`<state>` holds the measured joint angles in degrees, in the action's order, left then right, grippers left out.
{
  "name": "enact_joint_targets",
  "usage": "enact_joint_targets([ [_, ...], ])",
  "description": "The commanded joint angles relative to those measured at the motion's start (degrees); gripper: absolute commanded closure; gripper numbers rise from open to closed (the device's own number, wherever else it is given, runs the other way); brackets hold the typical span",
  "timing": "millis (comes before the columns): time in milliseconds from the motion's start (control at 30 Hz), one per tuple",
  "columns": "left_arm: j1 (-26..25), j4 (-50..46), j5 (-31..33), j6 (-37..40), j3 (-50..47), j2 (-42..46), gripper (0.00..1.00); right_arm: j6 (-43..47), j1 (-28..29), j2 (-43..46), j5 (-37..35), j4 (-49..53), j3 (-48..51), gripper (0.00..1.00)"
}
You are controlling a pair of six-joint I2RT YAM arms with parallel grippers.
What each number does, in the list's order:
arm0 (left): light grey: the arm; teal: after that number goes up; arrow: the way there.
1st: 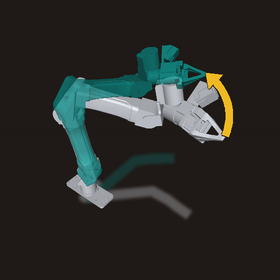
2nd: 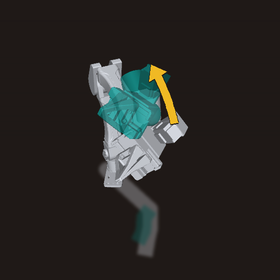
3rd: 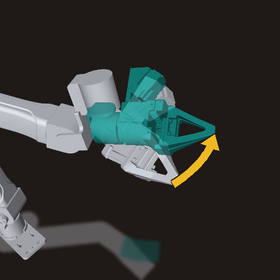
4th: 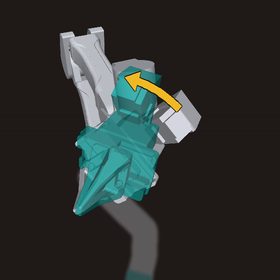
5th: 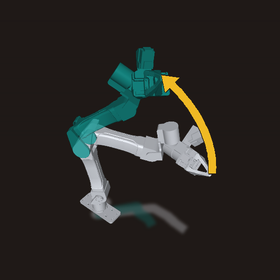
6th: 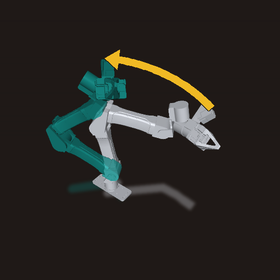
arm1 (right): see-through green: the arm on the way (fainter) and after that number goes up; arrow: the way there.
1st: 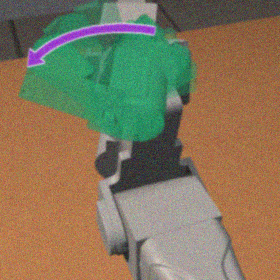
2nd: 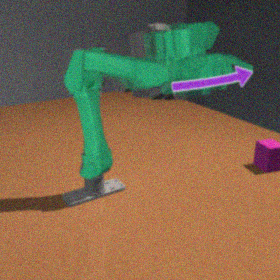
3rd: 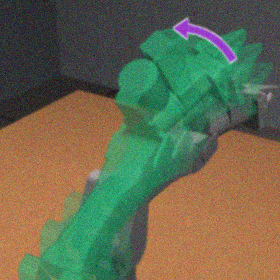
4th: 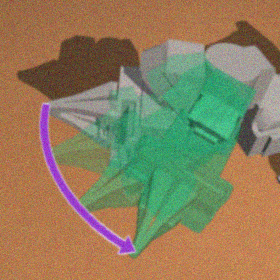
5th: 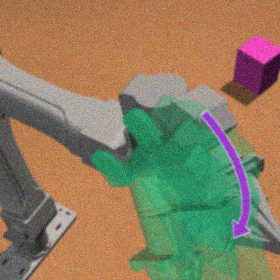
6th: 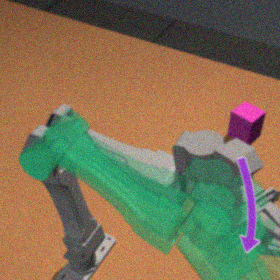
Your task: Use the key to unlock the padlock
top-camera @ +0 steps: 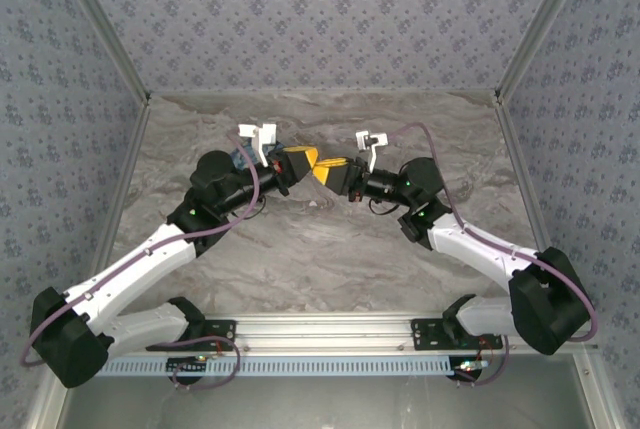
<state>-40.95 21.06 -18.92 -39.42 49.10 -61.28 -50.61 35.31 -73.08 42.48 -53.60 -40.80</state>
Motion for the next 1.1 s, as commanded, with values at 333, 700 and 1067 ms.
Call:
enact_joint_targets([
  [333,-0.3,1.4,-1.9,2.3,0.5,-0.8,1.0,0.6,0.4,0.1,0.2,2.1,-2.4,0.9],
  [700,0.0,-12.4,2.3,6.8,5.0,-0.4,0.28,12.2,0.1,6.6,-6.0,22.2,-1.2,1.0],
  [1067,13.5,-30.2,6.3,6.8,8.4,-4.3,0.01,23.5,-3.9,15.4,-19.7,53.2,2.9,1.0],
])
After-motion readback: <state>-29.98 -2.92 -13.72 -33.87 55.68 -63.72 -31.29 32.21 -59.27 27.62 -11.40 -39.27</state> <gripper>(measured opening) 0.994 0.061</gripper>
